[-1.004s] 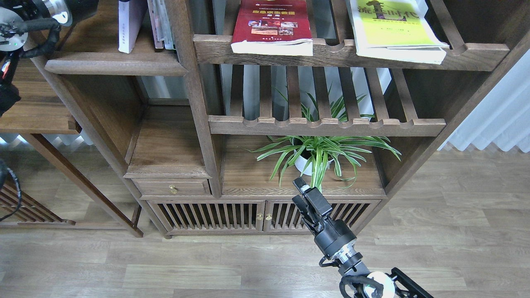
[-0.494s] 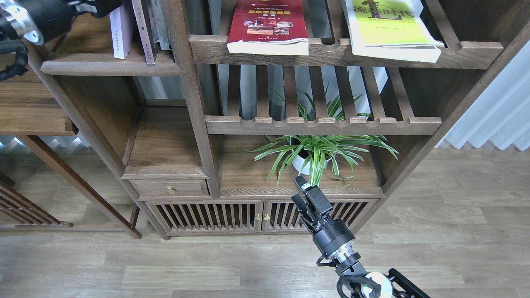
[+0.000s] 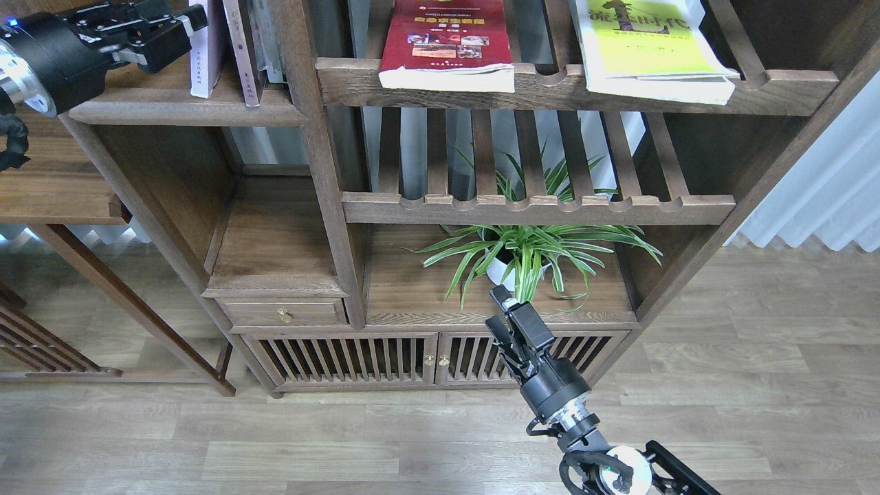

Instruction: Organize books on shelf

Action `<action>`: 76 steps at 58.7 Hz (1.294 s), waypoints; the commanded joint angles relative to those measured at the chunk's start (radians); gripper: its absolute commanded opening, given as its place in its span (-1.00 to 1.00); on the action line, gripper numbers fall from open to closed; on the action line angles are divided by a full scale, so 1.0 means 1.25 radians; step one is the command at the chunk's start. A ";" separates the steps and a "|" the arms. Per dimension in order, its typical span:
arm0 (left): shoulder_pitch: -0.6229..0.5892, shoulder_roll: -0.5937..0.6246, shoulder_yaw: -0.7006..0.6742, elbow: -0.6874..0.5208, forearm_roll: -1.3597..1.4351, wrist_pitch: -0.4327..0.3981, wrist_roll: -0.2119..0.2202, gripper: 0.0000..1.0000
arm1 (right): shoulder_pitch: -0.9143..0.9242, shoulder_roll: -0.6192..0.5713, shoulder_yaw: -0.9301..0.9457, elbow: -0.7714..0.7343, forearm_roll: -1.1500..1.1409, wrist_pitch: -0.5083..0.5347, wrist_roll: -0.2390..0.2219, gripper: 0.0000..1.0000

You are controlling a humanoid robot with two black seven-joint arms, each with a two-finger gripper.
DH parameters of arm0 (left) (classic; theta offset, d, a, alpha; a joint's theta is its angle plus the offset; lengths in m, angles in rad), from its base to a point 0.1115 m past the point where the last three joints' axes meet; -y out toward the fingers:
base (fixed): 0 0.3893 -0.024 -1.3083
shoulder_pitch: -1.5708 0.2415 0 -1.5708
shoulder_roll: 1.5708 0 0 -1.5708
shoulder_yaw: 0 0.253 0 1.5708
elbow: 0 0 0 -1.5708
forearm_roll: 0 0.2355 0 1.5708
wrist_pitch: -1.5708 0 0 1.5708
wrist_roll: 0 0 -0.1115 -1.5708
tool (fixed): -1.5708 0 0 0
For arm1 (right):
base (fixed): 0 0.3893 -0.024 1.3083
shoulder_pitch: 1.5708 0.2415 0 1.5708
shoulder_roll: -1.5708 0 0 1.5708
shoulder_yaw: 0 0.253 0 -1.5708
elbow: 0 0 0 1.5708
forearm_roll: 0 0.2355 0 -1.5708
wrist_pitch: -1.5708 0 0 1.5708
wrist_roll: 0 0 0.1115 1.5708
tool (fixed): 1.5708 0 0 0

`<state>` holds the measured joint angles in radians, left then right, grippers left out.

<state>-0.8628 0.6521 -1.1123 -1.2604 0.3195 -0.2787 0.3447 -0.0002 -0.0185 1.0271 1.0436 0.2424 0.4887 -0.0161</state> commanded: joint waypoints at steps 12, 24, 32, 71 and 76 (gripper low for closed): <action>0.061 -0.009 -0.092 -0.088 -0.010 0.041 0.003 0.36 | -0.001 -0.016 -0.006 0.006 0.001 0.000 -0.001 0.95; 0.082 -0.010 -0.139 -0.096 -0.083 0.011 0.003 0.74 | -0.005 -0.016 -0.002 0.014 0.001 0.000 0.003 0.96; 0.093 -0.005 -0.175 -0.096 -0.122 -0.014 0.003 0.80 | -0.019 -0.016 -0.002 0.029 0.001 0.000 0.003 0.96; 0.208 -0.085 -0.344 -0.096 -0.141 -0.168 0.006 0.97 | -0.049 0.001 0.003 0.151 0.002 0.000 0.002 0.96; 0.209 -0.104 -0.345 -0.096 -0.141 -0.168 0.000 0.97 | -0.050 -0.004 0.003 0.157 0.001 0.000 -0.003 0.96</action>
<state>-0.6098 0.5484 -1.5411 -1.3801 0.1428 -0.4888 0.3517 -0.0570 -0.0159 1.0277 1.2221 0.2435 0.4887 -0.0128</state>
